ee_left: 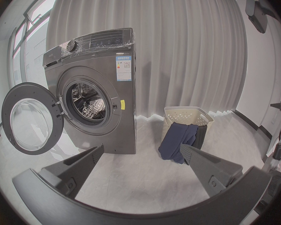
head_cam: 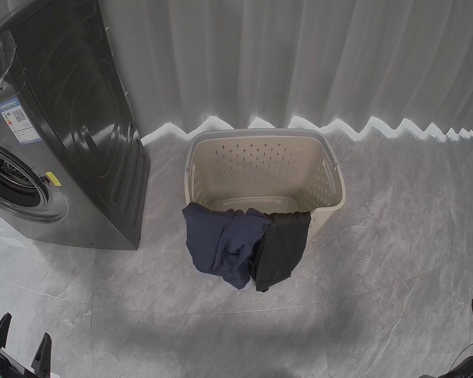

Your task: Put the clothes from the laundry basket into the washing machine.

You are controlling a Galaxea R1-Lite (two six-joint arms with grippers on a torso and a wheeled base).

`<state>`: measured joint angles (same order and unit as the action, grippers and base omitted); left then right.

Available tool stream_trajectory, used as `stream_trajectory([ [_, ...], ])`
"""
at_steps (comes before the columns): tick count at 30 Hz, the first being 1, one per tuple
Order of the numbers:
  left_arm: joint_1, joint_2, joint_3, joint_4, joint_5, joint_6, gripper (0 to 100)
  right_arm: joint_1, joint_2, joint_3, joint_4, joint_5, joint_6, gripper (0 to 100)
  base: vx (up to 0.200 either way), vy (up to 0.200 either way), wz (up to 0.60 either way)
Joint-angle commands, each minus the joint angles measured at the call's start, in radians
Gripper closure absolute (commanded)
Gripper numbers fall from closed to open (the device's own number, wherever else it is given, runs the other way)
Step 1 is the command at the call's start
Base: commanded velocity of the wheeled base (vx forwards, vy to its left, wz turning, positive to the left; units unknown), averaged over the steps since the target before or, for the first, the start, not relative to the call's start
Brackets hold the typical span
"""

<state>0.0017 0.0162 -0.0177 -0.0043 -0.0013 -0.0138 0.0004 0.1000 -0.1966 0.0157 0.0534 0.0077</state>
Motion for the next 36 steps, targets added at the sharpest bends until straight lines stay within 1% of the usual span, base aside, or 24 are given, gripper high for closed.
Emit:
stream_trajectory([
  [1, 0.000, -0.012, 0.018, 0.000, 0.001, -0.003, 0, 0.010, 0.425, -0.069, -0.013, 0.143, 0.046, 0, 0.200, 0.000, 0.00],
  [3, 0.000, -0.010, 0.018, 0.000, 0.003, -0.006, 0, 0.020, 0.566, -0.078, -0.080, 0.174, 0.066, 0, 0.100, 0.000, 0.00],
  [4, 0.000, -0.012, 0.018, -0.002, 0.003, -0.012, 0, 0.030, 0.646, -0.076, -0.129, 0.181, 0.068, 0, 0.000, 0.000, 0.00],
  [6, 0.000, -0.012, 0.018, -0.002, 0.003, -0.021, 0, 0.062, 0.774, -0.064, -0.235, 0.181, 0.066, 0, 0.000, 0.000, 0.00],
  [9, 0.000, -0.010, 0.018, -0.002, 0.003, -0.023, 0, 0.142, 0.942, -0.040, -0.396, 0.177, 0.080, 0, 0.000, 0.000, 0.00],
  [10, 0.000, -0.012, 0.018, -0.002, 0.003, -0.021, 0, 0.161, 0.980, -0.035, -0.428, 0.177, 0.084, 0, 0.000, 0.000, 0.00],
  [11, 0.000, -0.012, 0.018, -0.002, 0.003, -0.021, 0, 0.161, 0.980, -0.035, -0.428, 0.177, 0.084, 0, 0.000, 0.000, 0.00],
  [12, 0.000, -0.012, 0.018, -0.002, 0.003, -0.017, 0, 0.199, 1.054, -0.032, -0.490, 0.174, 0.103, 0, 0.000, 0.000, 0.00],
  [13, -0.002, -0.010, 0.018, -0.002, 0.003, -0.017, 0, 0.216, 1.080, -0.034, -0.508, 0.169, 0.112, 0, 0.000, 0.000, 0.00],
  [14, -0.002, -0.010, 0.018, -0.002, 0.003, -0.017, 0, 0.234, 1.103, -0.037, -0.525, 0.154, 0.126, 0, 0.000, 0.000, 0.00],
  [16, -0.002, -0.012, 0.018, -0.002, 0.003, -0.020, 0, 0.282, 1.149, -0.043, -0.559, 0.103, 0.166, 0, 0.000, 0.000, 0.00],
  [17, -0.002, -0.010, 0.018, -0.002, 0.003, -0.020, 0, 0.289, 1.155, -0.044, -0.563, 0.094, 0.172, 0, 0.000, 0.000, 0.00],
  [18, -0.002, -0.012, 0.018, -0.002, 0.003, -0.020, 0, 0.331, 1.192, -0.052, -0.582, 0.049, 0.216, 0, 0.000, 0.000, 0.00],
  [20, 0.000, -0.010, 0.018, 0.000, 0.003, -0.018, 0, 0.362, 1.227, -0.058, -0.597, 0.017, 0.247, 0, 0.000, 0.000, 0.00],
  [22, 0.000, -0.010, 0.018, 0.000, 0.003, -0.017, 0, 0.375, 1.262, -0.060, -0.616, -0.003, 0.250, 0, 0.000, 0.000, 0.00],
  [27, 0.000, -0.010, 0.018, 0.000, 0.003, -0.017, 0, 0.395, 1.347, -0.072, -0.675, -0.014, 0.249, 0, 0.000, 0.000, 0.00],
  [30, -0.002, -0.010, 0.018, 0.000, 0.003, -0.020, 0, 0.406, 1.439, -0.087, -0.761, -0.061, 0.244, 0, 0.000, 0.000, 0.00],
  [33, -0.002, -0.010, 0.018, 0.000, 0.003, -0.020, 0, 0.426, 1.475, -0.099, -0.790, -0.072, 0.247, 0, 0.000, 0.000, 0.00],
  [35, -0.002, -0.010, 0.018, 0.000, 0.003, -0.020, 0, 0.446, 1.534, -0.127, -0.829, -0.076, 0.253, 0, 0.000, 0.000, 0.00],
  [36, -0.002, -0.010, 0.018, 0.000, 0.003, -0.020, 0, 0.451, 1.551, -0.132, -0.838, -0.086, 0.253, 0, 0.000, 0.000, 0.00],
])
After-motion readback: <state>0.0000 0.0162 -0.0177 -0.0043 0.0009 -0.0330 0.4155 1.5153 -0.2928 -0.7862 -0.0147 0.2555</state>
